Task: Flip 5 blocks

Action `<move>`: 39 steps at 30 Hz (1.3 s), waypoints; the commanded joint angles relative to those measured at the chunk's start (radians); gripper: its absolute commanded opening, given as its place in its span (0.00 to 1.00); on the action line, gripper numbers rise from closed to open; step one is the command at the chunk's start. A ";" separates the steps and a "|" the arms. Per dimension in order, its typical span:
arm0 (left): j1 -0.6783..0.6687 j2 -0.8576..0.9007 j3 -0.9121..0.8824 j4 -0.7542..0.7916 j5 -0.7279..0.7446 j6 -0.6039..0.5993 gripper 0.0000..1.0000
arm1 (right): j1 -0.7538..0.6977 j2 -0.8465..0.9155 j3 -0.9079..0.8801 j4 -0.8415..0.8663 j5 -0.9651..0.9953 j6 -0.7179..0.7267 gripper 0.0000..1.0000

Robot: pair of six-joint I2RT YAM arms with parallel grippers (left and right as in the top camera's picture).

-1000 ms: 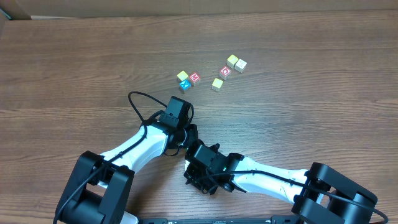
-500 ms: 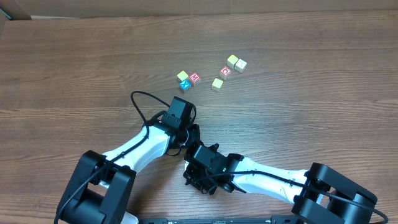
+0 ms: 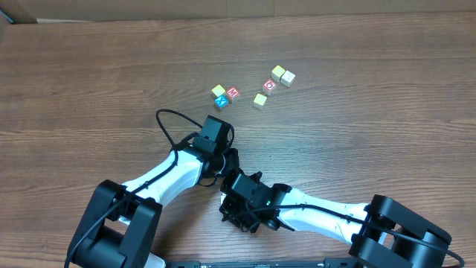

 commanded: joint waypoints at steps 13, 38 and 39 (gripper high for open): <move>0.012 0.060 -0.071 -0.017 0.013 -0.015 0.04 | -0.021 0.009 0.011 0.011 0.139 0.001 0.04; 0.012 0.060 -0.071 0.035 -0.014 -0.026 0.04 | -0.021 0.009 0.011 0.011 0.139 -0.003 0.04; 0.012 0.060 -0.071 0.038 -0.017 -0.026 0.04 | -0.021 0.009 0.011 0.011 0.139 -0.003 0.04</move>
